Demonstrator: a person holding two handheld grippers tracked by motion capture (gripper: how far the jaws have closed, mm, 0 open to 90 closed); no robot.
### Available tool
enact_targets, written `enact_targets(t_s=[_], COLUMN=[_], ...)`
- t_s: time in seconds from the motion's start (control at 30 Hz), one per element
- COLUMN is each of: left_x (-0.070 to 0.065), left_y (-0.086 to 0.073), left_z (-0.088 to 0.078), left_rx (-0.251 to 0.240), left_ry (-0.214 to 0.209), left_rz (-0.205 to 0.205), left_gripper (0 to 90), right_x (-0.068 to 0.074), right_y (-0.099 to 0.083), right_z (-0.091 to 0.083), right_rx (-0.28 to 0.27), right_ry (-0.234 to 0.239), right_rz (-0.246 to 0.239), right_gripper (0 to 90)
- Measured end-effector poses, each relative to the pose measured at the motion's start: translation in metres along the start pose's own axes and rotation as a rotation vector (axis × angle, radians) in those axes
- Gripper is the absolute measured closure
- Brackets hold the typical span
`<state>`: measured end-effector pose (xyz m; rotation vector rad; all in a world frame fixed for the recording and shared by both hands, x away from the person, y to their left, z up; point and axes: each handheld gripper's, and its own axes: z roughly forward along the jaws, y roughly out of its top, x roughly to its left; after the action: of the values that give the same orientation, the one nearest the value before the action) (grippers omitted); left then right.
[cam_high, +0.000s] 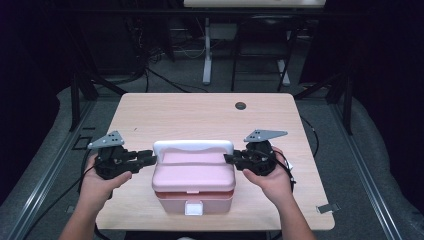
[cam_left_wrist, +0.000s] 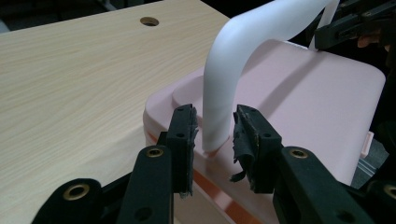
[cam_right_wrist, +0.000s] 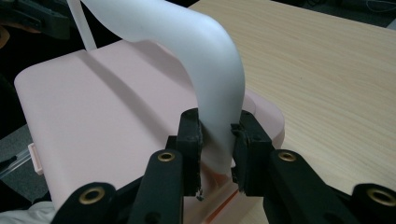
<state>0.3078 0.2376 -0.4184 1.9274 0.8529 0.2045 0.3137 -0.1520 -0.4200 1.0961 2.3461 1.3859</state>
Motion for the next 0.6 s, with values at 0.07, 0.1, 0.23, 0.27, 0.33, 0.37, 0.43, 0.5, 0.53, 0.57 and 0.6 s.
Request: enact_targets(t_s=[0.07,0.1,0.23,0.27,0.33,0.37,0.43,0.5,0.53,0.57,0.6], left_x=[-0.001,-0.001,-0.004,-0.006,-0.009,-0.01,-0.013,-0.014,-0.014,-0.014,-0.014], left_y=[-0.002,-0.003,-0.009,-0.011,-0.013,-0.014,-0.017,-0.019,-0.021,-0.022,-0.024], left_z=[-0.003,-0.004,-0.008,-0.008,-0.009,-0.009,-0.008,-0.009,-0.009,-0.009,-0.01], left_rx=[-0.003,-0.005,0.011,0.016,0.026,0.03,0.038,0.042,0.046,0.048,0.058], left_ry=[0.011,0.016,0.019,0.019,0.019,0.019,0.02,0.026,0.027,0.027,0.027], left_rz=[-0.002,-0.002,-0.002,-0.002,0.008,0.007,0.014,0.017,0.014,0.007,0.013], left_gripper=[69.4,71.0,77.3,79.0,81.1,82.2,83.8,85.9,87.0,87.6,88.0], right_x=[-0.001,-0.001,-0.002,-0.003,-0.003,-0.004,-0.004,-0.004,-0.004,-0.004,-0.004], right_y=[0.001,0.002,0.004,0.005,0.005,0.006,0.005,0.006,0.006,0.006,0.006], right_z=[-0.001,-0.001,-0.002,-0.002,-0.002,-0.002,-0.002,-0.002,-0.002,-0.002,-0.002], right_rx=[-0.007,-0.011,-0.02,-0.022,-0.026,-0.027,-0.025,-0.024,-0.027,-0.027,-0.025], right_ry=[0.0,0.003,0.005,0.006,0.009,0.012,0.012,0.014,0.014,0.015,0.015], right_rz=[0.002,0.005,0.005,0.006,0.009,0.011,0.011,0.008,0.008,0.007,0.006], right_gripper=[73.6,73.6,73.6,73.7,73.7,73.7,73.7,73.8,73.8,73.9,73.8])
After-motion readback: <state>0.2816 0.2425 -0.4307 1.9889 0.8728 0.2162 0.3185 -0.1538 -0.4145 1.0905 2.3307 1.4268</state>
